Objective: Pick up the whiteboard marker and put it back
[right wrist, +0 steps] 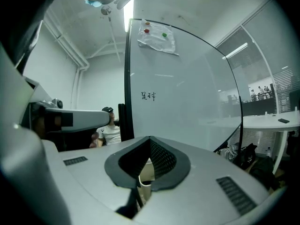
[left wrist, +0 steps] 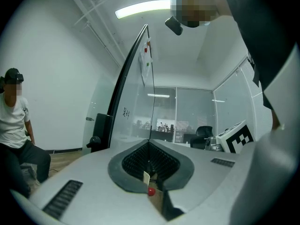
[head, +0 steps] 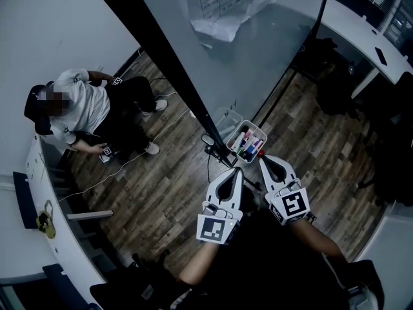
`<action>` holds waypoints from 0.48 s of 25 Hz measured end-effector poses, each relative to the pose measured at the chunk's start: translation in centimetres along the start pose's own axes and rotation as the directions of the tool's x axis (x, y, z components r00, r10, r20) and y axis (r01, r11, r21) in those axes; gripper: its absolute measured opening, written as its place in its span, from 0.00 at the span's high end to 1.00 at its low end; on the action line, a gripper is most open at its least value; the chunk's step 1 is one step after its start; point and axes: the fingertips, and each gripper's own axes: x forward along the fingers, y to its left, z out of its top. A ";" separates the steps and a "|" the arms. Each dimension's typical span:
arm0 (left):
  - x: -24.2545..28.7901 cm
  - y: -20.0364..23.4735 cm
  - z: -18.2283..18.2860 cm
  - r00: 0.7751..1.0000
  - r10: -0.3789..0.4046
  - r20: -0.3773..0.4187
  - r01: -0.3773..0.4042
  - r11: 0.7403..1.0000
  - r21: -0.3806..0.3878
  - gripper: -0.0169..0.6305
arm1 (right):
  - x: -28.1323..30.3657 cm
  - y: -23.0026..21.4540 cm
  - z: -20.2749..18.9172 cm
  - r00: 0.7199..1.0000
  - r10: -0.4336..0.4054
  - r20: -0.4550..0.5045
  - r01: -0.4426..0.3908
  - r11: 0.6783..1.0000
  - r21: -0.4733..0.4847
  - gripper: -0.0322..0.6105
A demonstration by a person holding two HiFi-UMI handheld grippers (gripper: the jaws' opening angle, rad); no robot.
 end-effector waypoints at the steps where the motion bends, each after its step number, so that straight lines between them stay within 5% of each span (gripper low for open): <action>1: -0.1 -0.1 0.0 1.000 0.000 0.001 0.000 1.000 0.001 0.97 | -0.1 0.1 0.0 1.000 -0.001 0.001 0.001 1.000 0.001 0.93; 12: -0.8 0.0 0.0 1.000 0.001 0.005 -0.001 1.000 0.009 0.97 | -0.4 0.9 0.4 1.000 0.005 0.023 -0.004 1.000 -0.019 0.93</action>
